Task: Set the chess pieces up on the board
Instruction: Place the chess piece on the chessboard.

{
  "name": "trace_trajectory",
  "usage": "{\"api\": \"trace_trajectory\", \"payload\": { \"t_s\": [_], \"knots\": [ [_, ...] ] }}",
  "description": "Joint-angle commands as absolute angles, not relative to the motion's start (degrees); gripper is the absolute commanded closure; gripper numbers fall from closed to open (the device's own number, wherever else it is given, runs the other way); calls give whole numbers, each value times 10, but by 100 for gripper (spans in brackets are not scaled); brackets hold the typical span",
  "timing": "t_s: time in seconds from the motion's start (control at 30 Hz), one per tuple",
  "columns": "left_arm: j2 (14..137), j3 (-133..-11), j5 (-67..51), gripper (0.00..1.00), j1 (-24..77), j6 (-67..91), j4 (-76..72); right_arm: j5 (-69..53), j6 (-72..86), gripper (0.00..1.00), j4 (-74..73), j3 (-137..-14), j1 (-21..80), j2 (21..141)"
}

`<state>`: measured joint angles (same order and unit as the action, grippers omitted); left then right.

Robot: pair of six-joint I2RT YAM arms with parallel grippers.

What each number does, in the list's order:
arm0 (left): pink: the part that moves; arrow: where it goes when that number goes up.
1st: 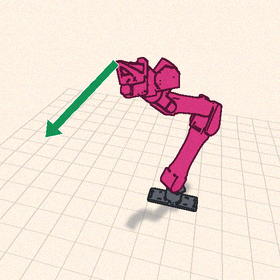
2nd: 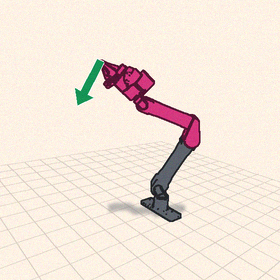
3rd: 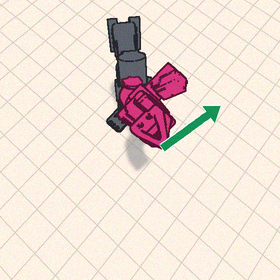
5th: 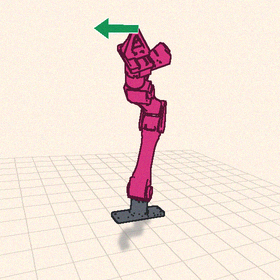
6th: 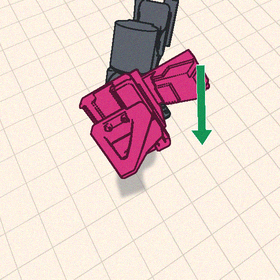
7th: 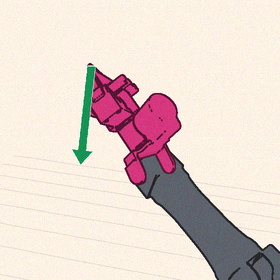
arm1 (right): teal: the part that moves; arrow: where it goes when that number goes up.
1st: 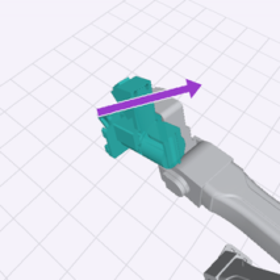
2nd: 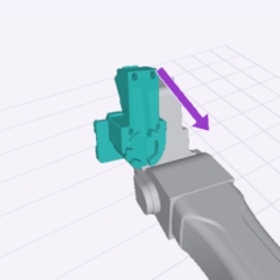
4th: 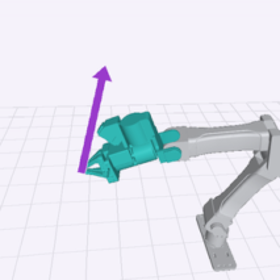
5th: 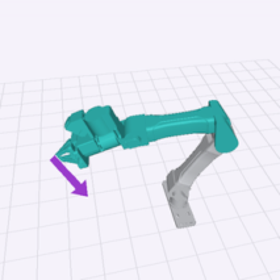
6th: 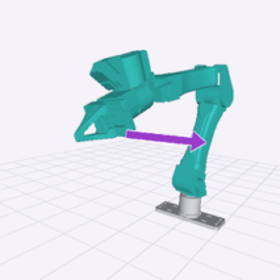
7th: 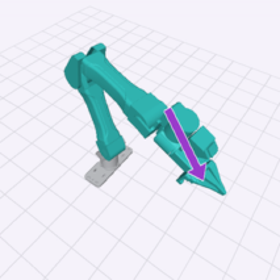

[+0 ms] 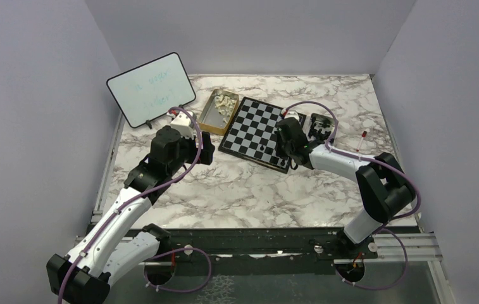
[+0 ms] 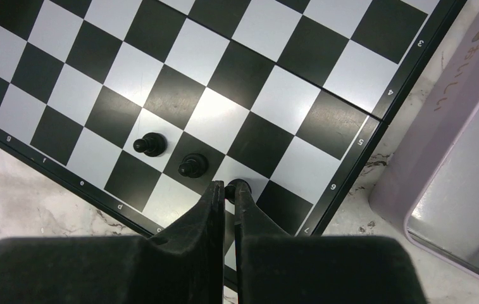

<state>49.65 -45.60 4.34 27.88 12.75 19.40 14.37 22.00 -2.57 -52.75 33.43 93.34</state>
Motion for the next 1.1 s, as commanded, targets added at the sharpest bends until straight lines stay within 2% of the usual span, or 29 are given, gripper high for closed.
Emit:
{"api": "trace_trajectory", "payload": {
  "t_s": [0.0,0.5,1.07],
  "knots": [
    [483,-452,42,1,280,125,183,157,229,92,-4,-525,338,948],
    [480,-453,40,1,280,125,184,167,231,87,-5,-531,338,957],
    [480,-452,42,1,280,125,184,149,244,87,-18,-517,338,934]
  ]
}}
